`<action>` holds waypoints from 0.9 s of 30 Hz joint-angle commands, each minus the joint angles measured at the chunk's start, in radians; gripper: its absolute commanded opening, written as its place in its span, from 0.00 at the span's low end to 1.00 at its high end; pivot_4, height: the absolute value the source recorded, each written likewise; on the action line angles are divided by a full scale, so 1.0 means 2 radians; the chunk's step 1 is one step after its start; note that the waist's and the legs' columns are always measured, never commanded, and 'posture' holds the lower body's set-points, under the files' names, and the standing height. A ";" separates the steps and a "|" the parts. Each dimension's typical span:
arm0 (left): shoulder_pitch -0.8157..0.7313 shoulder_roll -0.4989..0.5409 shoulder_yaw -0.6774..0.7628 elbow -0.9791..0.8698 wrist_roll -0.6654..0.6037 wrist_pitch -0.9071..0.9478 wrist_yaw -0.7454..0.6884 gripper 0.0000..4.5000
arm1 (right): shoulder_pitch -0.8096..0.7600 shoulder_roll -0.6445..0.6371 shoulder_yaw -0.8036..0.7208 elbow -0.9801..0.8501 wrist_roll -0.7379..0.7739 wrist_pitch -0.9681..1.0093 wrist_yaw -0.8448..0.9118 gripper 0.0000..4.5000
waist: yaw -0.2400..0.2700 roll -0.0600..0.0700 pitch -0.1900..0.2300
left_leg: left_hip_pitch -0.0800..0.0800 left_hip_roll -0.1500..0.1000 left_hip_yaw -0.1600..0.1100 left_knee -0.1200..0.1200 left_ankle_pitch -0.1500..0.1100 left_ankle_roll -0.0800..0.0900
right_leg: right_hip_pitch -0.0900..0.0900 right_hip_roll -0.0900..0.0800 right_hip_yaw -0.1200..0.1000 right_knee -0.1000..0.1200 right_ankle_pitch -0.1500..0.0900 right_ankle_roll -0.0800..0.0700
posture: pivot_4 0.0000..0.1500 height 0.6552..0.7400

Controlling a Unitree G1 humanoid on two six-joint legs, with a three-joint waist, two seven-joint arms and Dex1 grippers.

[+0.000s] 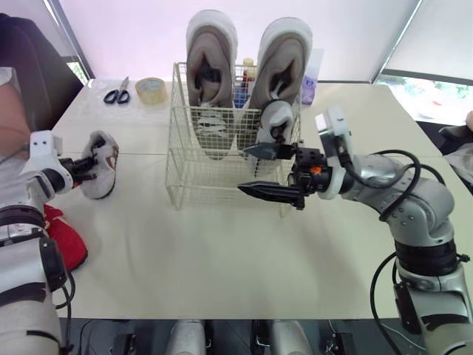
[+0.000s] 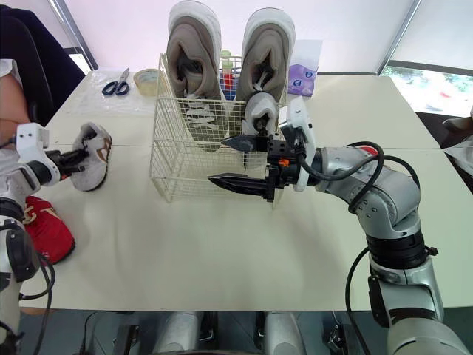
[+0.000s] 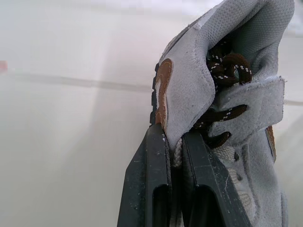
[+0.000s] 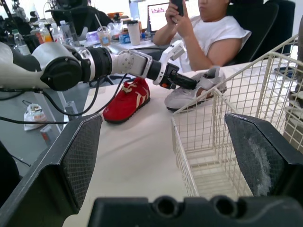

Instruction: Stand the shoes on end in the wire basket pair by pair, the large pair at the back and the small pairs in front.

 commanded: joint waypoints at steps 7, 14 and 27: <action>0.011 0.019 0.083 -0.140 -0.081 0.035 0.014 0.01 | -0.018 -0.005 -0.041 0.007 0.032 0.011 -0.003 1.00 | -0.004 0.000 0.000 | 0.000 0.000 0.000 0.000 0.000 0.000 | 0.000 0.000 0.000 0.000 0.000 0.000 | 1.00 0.95; 0.080 0.004 0.143 -0.325 -0.159 0.087 0.029 0.01 | -0.045 -0.005 -0.086 0.042 0.089 0.030 -0.004 1.00 | -0.008 0.000 0.000 | 0.000 0.000 0.000 0.000 0.001 -0.001 | 0.000 0.000 0.000 0.000 0.000 0.000 | 1.00 0.95; 0.049 -0.168 0.016 -0.670 -0.173 0.027 0.129 0.01 | -0.101 -0.081 -0.148 0.099 0.163 0.096 -0.008 1.00 | 0.006 0.000 0.000 | 0.001 -0.001 0.000 0.000 0.000 -0.001 | 0.002 -0.001 0.001 -0.002 0.001 0.001 | 1.00 0.95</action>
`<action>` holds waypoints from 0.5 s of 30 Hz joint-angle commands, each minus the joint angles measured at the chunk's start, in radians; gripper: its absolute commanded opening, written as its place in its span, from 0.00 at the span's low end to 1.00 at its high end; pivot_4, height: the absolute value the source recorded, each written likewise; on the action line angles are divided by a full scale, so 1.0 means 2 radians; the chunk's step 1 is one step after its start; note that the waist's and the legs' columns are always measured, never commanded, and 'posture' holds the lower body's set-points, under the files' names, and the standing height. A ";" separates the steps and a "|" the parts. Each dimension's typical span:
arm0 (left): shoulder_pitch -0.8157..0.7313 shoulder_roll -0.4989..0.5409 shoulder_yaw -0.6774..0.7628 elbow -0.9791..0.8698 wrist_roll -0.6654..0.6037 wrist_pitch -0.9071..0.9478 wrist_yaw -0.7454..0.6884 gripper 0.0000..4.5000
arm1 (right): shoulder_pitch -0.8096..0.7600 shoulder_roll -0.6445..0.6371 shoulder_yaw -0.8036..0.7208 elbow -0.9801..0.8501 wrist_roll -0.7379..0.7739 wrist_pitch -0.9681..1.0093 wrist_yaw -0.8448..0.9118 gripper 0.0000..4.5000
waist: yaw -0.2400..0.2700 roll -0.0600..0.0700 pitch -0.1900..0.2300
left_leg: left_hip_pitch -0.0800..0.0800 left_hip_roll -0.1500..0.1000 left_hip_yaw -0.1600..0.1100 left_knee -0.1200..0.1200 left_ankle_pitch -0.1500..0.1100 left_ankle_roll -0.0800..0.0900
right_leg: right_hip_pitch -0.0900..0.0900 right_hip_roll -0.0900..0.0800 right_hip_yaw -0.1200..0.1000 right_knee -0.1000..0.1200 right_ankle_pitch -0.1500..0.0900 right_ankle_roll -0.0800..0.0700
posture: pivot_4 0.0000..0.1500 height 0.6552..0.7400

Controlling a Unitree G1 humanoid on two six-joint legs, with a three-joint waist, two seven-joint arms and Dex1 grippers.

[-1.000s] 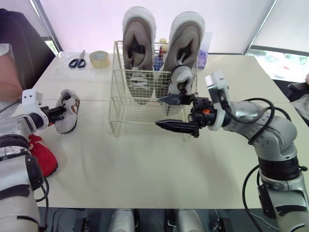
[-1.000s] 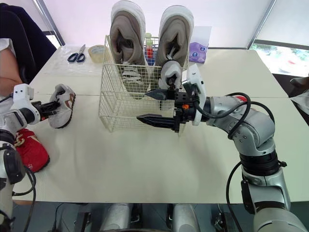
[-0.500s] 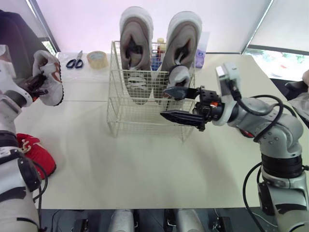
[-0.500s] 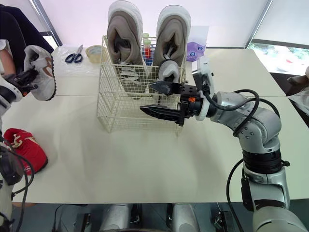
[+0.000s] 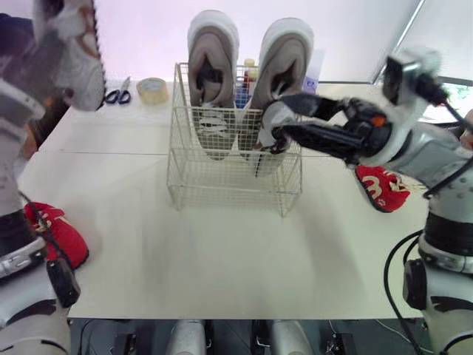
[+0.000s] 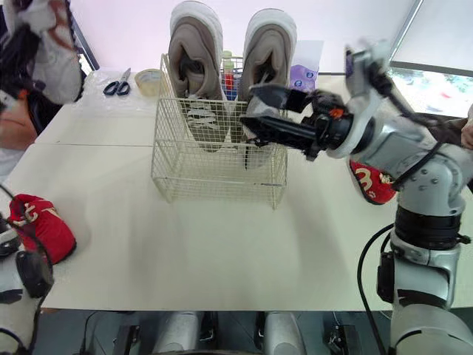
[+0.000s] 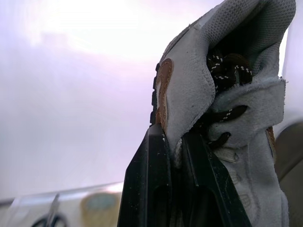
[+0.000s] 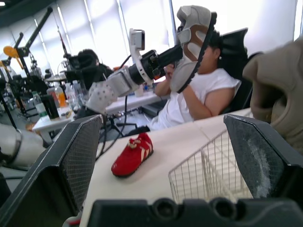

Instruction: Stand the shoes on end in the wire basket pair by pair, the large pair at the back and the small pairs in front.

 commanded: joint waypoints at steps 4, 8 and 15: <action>-0.006 -0.095 -0.098 -0.061 0.048 -0.093 0.025 0.01 | -0.043 -0.042 0.002 0.042 -0.001 0.031 0.020 1.00 | -0.006 0.000 0.000 | 0.000 0.000 0.001 0.000 0.000 0.000 | -0.001 0.001 0.001 0.000 0.000 0.000 | 1.00 0.95; 0.027 -0.144 -0.158 -0.078 0.104 -0.144 0.038 0.01 | -0.050 -0.067 0.009 0.058 0.000 0.065 0.025 1.00 | -0.007 0.000 0.000 | 0.000 0.001 0.001 -0.001 0.000 0.000 | -0.001 0.002 0.001 0.000 0.000 0.000 | 1.00 0.95; 0.077 -0.203 -0.200 -0.079 0.196 -0.212 0.102 0.01 | -0.019 -0.120 -0.009 0.036 0.024 0.129 0.026 1.00 | 0.000 0.000 0.000 | 0.000 0.001 0.001 0.000 -0.001 0.001 | -0.001 0.001 0.001 -0.001 0.000 0.000 | 1.00 0.95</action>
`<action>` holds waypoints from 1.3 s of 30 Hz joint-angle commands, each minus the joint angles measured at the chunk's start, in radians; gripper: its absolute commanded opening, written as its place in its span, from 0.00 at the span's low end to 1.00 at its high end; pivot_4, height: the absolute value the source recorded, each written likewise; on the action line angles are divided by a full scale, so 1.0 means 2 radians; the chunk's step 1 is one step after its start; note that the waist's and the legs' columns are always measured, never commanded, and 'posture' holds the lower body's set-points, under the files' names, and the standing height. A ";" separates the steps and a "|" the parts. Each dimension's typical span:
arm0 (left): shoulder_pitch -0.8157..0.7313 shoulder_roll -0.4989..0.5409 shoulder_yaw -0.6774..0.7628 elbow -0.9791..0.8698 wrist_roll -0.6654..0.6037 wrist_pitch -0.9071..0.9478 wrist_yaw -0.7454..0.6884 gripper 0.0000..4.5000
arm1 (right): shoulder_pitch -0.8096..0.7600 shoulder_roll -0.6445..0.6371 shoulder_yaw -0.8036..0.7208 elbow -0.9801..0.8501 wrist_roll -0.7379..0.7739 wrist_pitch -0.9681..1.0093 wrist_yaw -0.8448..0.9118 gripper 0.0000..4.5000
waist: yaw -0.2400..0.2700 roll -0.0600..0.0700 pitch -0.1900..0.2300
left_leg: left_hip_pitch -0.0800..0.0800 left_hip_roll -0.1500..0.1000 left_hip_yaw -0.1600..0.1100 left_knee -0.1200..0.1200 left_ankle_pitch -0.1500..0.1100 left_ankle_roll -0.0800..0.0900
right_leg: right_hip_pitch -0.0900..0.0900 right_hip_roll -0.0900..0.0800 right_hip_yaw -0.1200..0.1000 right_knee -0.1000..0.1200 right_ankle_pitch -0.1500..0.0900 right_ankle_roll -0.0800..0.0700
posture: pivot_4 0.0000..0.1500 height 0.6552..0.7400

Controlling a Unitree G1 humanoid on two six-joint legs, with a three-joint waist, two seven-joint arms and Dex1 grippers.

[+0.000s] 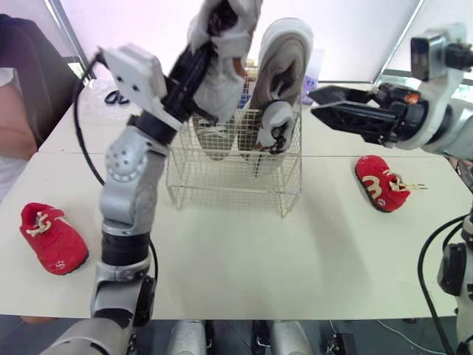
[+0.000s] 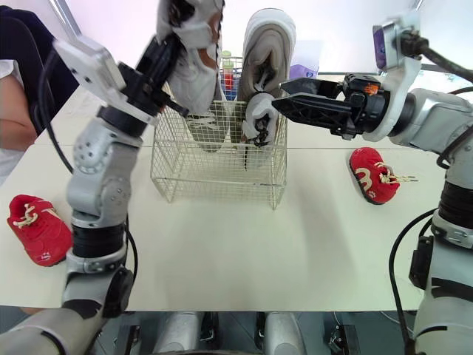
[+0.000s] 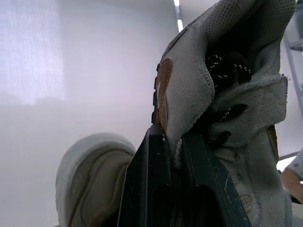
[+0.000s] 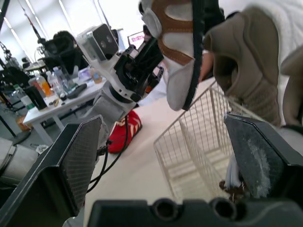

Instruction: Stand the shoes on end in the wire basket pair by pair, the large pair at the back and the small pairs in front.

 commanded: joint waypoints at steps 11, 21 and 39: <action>0.054 -0.054 -0.028 0.102 0.123 -0.171 0.079 0.01 | 0.035 -0.021 -0.048 -0.049 0.059 0.046 -0.049 1.00 | 0.000 0.000 0.000 | 0.000 0.000 0.000 0.000 0.000 0.001 | 0.000 0.000 0.000 0.000 0.000 0.000 | 1.00 0.95; 0.086 -0.065 -0.026 0.186 0.127 -0.211 0.084 0.01 | 0.045 -0.014 -0.055 -0.055 0.077 0.035 -0.079 1.00 | 0.000 0.000 0.000 | 0.000 0.000 0.000 0.000 -0.001 0.001 | 0.000 0.000 0.000 -0.001 0.000 0.000 | 1.00 0.95; 0.159 -0.073 -0.031 0.027 0.059 -0.056 0.063 0.88 | 0.087 0.031 -0.039 -0.067 0.054 -0.023 -0.078 1.00 | -0.003 0.001 -0.001 | 0.000 0.000 0.000 0.000 -0.001 0.001 | 0.000 0.000 0.000 -0.001 0.000 0.000 | 1.00 0.95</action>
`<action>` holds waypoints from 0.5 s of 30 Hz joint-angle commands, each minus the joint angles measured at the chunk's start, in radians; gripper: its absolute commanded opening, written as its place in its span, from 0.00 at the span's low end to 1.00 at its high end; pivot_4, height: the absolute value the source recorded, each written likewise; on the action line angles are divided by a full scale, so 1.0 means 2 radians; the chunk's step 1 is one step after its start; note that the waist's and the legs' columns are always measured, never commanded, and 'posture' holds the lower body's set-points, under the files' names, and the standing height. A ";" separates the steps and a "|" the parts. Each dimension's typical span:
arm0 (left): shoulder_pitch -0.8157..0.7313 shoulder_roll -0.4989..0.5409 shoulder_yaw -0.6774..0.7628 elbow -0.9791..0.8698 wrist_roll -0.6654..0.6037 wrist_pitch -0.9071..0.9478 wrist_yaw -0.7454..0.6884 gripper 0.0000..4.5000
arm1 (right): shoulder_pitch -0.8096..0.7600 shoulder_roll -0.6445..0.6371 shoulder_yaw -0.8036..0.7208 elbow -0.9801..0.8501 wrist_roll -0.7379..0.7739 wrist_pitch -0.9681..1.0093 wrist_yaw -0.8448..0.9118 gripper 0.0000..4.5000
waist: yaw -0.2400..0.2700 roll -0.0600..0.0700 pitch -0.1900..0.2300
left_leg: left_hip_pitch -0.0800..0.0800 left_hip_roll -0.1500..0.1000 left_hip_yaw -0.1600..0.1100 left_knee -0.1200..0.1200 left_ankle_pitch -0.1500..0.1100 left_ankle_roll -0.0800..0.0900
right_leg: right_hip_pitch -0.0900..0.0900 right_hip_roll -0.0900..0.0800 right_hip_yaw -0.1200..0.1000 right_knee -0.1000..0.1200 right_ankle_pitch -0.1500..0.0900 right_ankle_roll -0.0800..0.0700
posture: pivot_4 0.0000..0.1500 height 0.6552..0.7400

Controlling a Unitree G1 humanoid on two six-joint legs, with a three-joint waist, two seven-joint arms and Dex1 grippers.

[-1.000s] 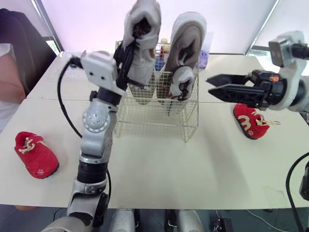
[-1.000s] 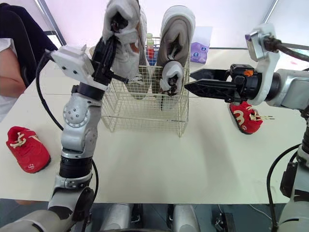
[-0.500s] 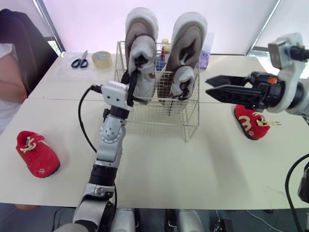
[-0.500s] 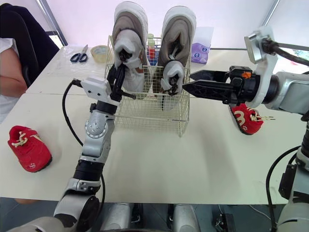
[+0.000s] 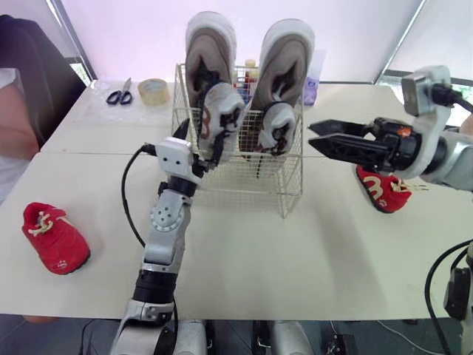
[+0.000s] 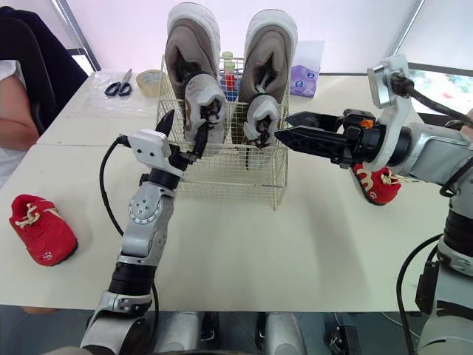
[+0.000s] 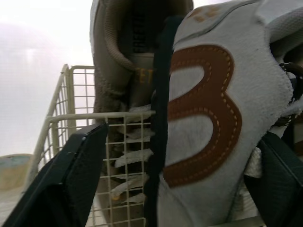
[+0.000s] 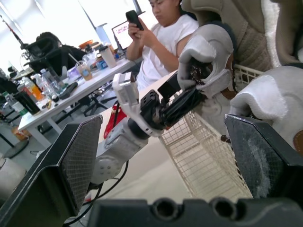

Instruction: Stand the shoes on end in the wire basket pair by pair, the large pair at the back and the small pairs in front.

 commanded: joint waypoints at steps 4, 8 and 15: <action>0.038 0.015 -0.001 -0.122 -0.056 0.104 -0.017 0.88 | 0.003 0.008 0.000 -0.010 -0.015 -0.026 0.013 1.00 | 0.002 0.000 0.000 | 0.000 0.000 0.000 0.000 0.000 0.000 | 0.000 0.000 0.000 0.000 0.000 0.000 | 1.00 0.95; 0.048 0.040 0.006 -0.154 -0.063 0.142 -0.024 0.88 | 0.002 0.016 0.006 -0.006 -0.023 -0.034 0.016 1.00 | 0.002 0.000 0.000 | 0.000 0.000 0.000 0.000 0.000 0.000 | 0.000 0.000 0.000 0.000 0.000 0.000 | 1.00 0.95; 0.061 0.077 0.005 -0.204 -0.074 0.187 -0.041 0.88 | -0.001 0.022 0.014 -0.003 -0.035 -0.041 0.022 1.00 | 0.002 0.000 0.000 | 0.000 0.000 0.000 0.000 0.000 0.000 | 0.000 0.000 0.000 0.000 0.000 0.000 | 1.00 0.95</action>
